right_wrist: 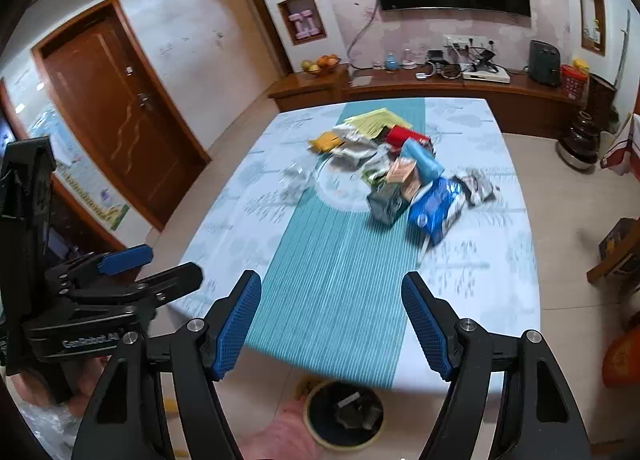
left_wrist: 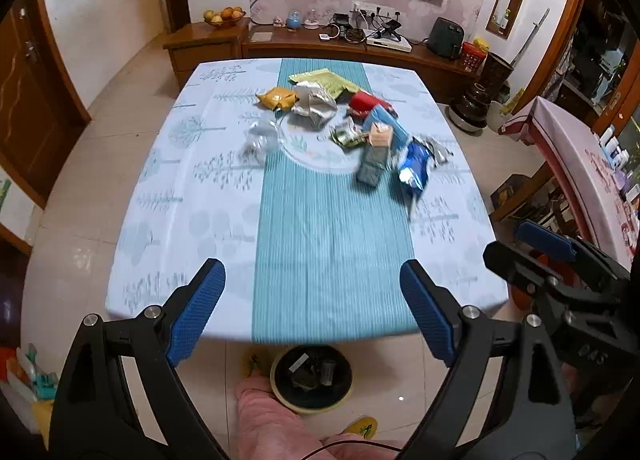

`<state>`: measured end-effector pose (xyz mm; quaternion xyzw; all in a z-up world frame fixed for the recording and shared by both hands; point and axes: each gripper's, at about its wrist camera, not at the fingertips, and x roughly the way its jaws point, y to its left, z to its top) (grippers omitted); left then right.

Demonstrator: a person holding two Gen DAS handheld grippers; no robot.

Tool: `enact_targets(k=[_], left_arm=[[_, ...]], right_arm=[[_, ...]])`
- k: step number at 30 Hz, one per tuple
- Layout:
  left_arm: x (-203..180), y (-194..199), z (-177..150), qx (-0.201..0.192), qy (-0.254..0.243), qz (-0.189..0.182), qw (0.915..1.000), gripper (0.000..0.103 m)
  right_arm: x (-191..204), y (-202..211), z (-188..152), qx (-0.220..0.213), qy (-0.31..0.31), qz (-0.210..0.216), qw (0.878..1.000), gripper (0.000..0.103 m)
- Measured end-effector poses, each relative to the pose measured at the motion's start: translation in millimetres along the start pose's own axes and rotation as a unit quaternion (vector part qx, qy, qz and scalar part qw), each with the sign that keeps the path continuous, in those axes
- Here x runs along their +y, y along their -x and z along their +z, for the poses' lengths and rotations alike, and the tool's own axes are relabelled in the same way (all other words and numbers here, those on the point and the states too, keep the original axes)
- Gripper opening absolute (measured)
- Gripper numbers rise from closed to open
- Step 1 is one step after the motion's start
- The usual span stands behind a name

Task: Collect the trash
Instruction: 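Move both tools back over the table toward the remaining trash, then grasp the clear plastic bottle with the left tool while the right grasps the tan carton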

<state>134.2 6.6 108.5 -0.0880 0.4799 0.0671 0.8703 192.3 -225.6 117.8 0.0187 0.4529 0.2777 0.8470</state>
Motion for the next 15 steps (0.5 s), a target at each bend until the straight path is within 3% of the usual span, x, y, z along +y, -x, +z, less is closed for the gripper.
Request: enact_targets(k=[9, 15], left_arm=[[85.2, -105.2, 102.9, 0.058, 0.019, -0.063, 0.9961, 0.085], [136.4, -203.3, 154.6, 0.122, 0.032, -0.086, 0.9883, 0.077]], right_arm=[[-12.0, -123.2, 88.3, 0.047, -0.083, -0.059, 0.994, 0.065], [-39.4, -215.9, 113.8, 0.079, -0.16, -0.104, 0.979, 0.056]])
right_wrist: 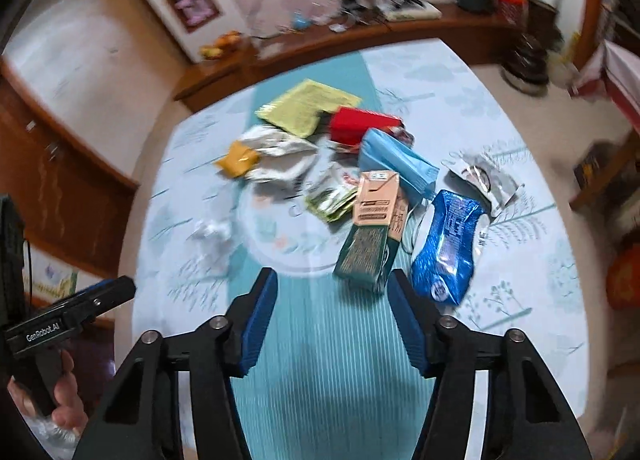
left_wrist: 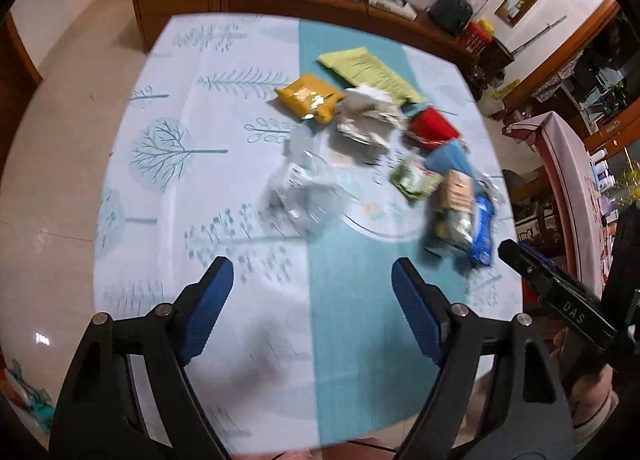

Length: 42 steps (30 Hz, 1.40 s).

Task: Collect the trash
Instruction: 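Grasp the clear plastic bottle with the left tool while the right grasps the tan carton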

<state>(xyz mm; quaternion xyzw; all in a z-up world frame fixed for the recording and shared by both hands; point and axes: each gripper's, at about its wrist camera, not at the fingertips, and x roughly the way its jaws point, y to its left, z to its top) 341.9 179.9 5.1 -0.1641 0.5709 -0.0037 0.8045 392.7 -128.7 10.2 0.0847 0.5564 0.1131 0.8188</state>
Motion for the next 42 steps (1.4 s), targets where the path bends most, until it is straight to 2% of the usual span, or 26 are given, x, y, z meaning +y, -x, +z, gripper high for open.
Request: enact_targets(k=[6, 13, 15, 17, 23, 26, 31, 34, 42], left_arm=[[36.9, -68.6, 45.4, 0.056, 0.027, -0.033, 0.9975, 0.075], [47.7, -119.8, 65.5, 0.112, 0.039, -0.068, 0.9906, 0.071], [46.1, -126.9, 66.5, 0.122, 0.04, -0.074, 0.989, 0.07], [44.5, -133.4, 67.5, 0.131, 0.042, -0.081, 0.9872, 0.069], [38.8, -144.1, 64.0, 0.153, 0.045, -0.1, 0.9822, 0.065], [33.3, -150.5, 59.6, 0.167, 0.043, -0.105, 0.9794, 0.058], [22.2, -154.0, 54.5, 0.172, 0.034, -0.11, 0.9783, 0.055], [16.2, -155.5, 52.5, 0.175, 0.028, -0.113, 0.9778, 0.046], [0.5, -154.1, 48.8, 0.17, 0.003, -0.105, 0.9799, 0.046]], right_arm=[[-5.8, -66.5, 21.8, 0.028, -0.048, -0.041, 0.998, 0.052], [0.4, -89.5, 39.0, 0.019, -0.039, -0.087, 0.995, 0.051], [4.6, -92.7, 41.8, 0.021, -0.033, -0.092, 0.995, 0.049], [5.6, -93.3, 41.7, 0.026, -0.038, -0.087, 0.995, 0.04], [15.4, -97.1, 36.6, 0.033, -0.034, -0.083, 0.995, 0.04], [17.7, -100.2, 38.7, 0.044, -0.036, -0.082, 0.995, 0.033], [4.8, -83.1, 42.2, 0.024, -0.07, -0.063, 0.995, 0.033], [-7.0, -79.9, 44.1, 0.031, -0.09, -0.055, 0.994, 0.033], [-23.2, -82.5, 48.3, 0.027, -0.11, -0.079, 0.99, 0.036]])
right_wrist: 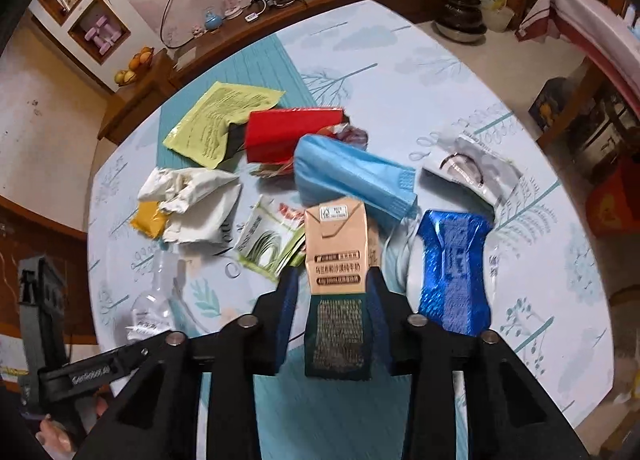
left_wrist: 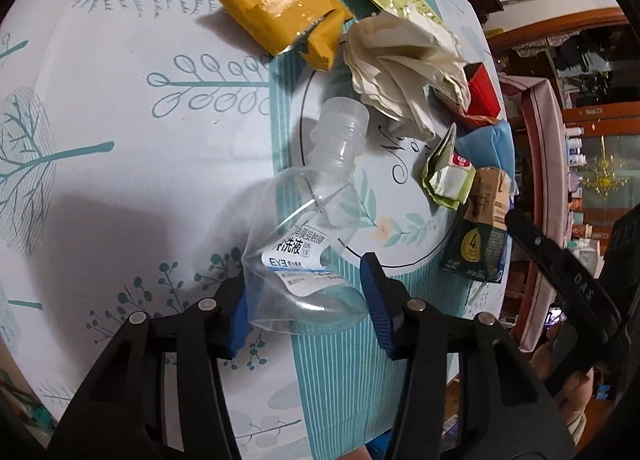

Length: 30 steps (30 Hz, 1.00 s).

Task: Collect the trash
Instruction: 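Grasp the clear plastic bottle with the left tool while the right grasps the tan carton, then carry the bottle and carton over the black bin and open both tools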

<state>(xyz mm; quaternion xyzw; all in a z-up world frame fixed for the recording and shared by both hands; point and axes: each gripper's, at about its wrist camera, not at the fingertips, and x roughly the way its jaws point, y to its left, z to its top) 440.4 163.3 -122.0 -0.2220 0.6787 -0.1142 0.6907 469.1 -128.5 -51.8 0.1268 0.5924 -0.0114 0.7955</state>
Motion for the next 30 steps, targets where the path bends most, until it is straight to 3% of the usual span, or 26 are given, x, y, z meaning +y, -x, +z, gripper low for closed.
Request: enact_targets(k=[3, 9, 13, 21, 30], left_arm=[[-0.9, 0.9, -1.1, -0.002, -0.004, 0.006, 1.0, 0.046], [-6.9, 7.5, -5.1, -0.009, -0.016, 0.011, 0.9998, 0.046], [-12.2, 16.7, -10.6, -0.02, -0.026, 0.009, 0.9994, 0.045], [-40.6, 40.4, -43.0, -0.05, -0.069, 0.026, 0.996, 0.045], [-70.1, 64.7, -113.7, -0.079, -0.058, 0.029, 0.9948, 0.045]], right_arm=[[1.2, -14.0, 0.5, 0.03, -0.003, 0.003, 1.0, 0.037], [8.6, -32.1, -6.3, 0.046, 0.005, -0.016, 0.999, 0.035], [6.4, -31.4, -13.4, 0.033, 0.004, -0.005, 0.999, 0.033], [2.0, 0.0, -45.3, 0.027, 0.004, 0.059, 0.998, 0.032], [-27.3, 66.1, -99.6, 0.011, 0.032, 0.149, 0.988, 0.032]])
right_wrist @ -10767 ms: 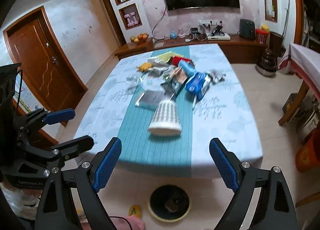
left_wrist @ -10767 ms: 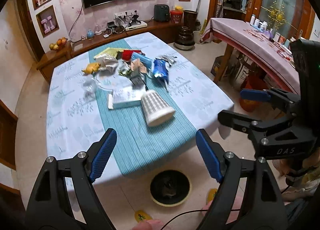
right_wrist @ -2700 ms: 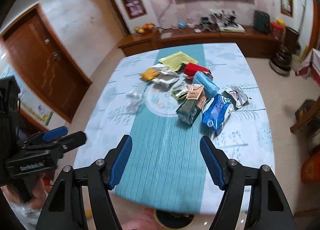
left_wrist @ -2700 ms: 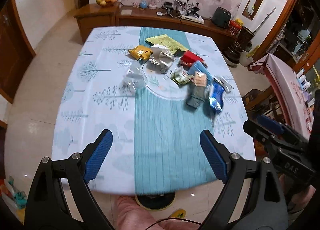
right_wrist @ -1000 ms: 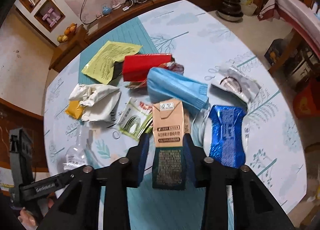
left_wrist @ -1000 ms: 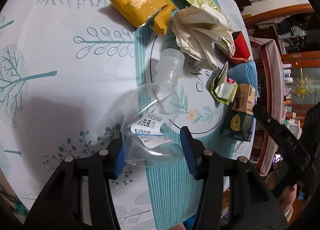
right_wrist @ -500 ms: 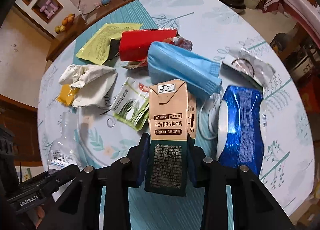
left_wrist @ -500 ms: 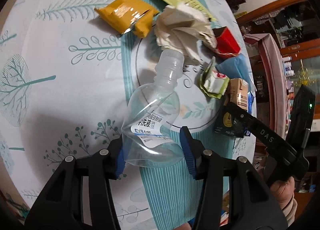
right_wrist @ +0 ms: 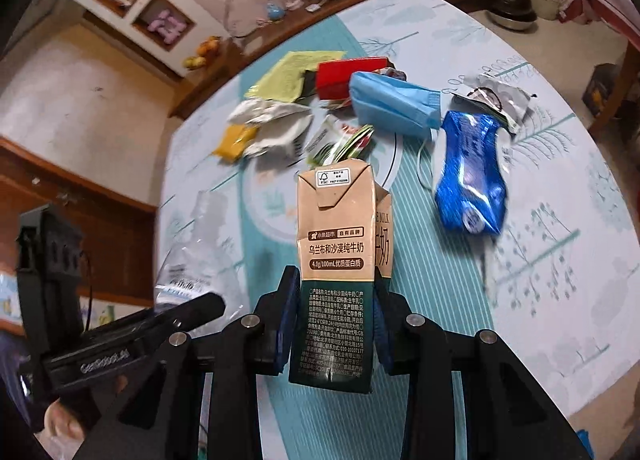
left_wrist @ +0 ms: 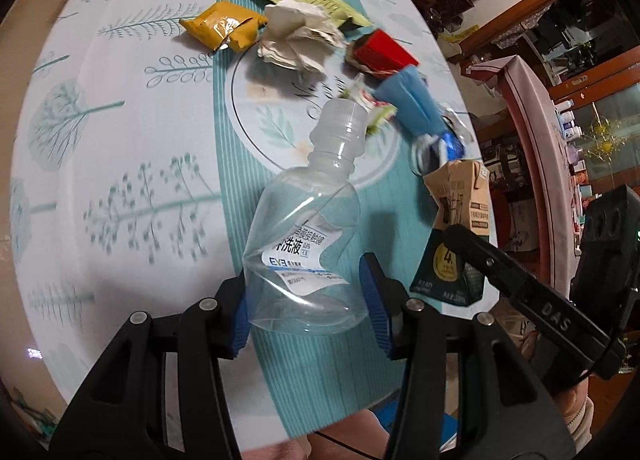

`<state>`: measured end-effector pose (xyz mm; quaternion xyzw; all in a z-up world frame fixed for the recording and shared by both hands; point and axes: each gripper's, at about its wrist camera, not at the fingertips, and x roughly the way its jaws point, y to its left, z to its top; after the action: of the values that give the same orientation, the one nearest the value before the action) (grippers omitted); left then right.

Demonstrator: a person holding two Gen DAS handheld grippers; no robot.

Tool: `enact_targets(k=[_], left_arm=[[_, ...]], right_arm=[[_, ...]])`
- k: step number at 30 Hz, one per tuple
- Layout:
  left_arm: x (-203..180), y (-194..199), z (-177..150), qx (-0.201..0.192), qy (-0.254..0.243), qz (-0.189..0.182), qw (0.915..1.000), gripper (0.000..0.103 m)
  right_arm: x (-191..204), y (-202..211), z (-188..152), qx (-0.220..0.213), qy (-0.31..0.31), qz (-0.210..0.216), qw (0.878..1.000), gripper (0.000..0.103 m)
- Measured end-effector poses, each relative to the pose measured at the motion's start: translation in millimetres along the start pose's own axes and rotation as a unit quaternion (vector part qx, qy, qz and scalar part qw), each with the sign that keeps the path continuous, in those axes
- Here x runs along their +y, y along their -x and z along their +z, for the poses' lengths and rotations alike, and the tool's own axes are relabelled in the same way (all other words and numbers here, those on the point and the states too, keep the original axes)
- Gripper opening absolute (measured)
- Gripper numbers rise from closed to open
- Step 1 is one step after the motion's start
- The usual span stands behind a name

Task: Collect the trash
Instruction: 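Carry the bottle and carton over the black bin and open both tools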

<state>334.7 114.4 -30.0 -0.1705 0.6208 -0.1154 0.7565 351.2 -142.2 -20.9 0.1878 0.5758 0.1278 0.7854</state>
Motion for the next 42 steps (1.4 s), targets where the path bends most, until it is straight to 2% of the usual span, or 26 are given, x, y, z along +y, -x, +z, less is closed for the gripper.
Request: enact_targets(k=[6, 12, 20, 25, 30, 37, 42], left_arm=[[-45.5, 29.1, -65.2, -0.04, 0.014, 0.015, 0.999, 0.045], [-101.9, 46.6, -146.0, -0.085, 0.025, 0.035, 0.9954, 0.045], [-160.8, 39.8, -250.8, -0.098, 0.055, 0.057, 0.992, 0.045], [-185.7, 32.2, -305.0, -0.081, 0.044, 0.087, 0.992, 0.045], [-193.9, 26.0, -333.3, -0.063, 0.037, 0.097, 0.9926, 0.045], [-187.1, 3.7, -357.7, -0.032, 0.018, 0.112, 0.9931, 0.045], [-163.9, -33.2, -380.8, 0.001, 0.015, 0.114, 0.9934, 0.045]], right_arm=[[-23.8, 65.9, -48.4, -0.011, 0.045, 0.055, 0.997, 0.032], [-58.8, 131.9, -105.0, -0.021, 0.101, 0.09, 0.991, 0.032], [-109.9, 187.2, -176.9, 0.01, 0.149, 0.109, 0.983, 0.032], [-138.2, 197.3, -206.3, 0.031, 0.145, 0.117, 0.982, 0.032], [-156.0, 196.8, -236.0, 0.047, 0.135, 0.115, 0.983, 0.032], [-168.4, 177.4, -272.2, 0.066, 0.113, 0.11, 0.985, 0.032], [-186.3, 141.6, -311.3, 0.08, 0.088, 0.096, 0.988, 0.032]])
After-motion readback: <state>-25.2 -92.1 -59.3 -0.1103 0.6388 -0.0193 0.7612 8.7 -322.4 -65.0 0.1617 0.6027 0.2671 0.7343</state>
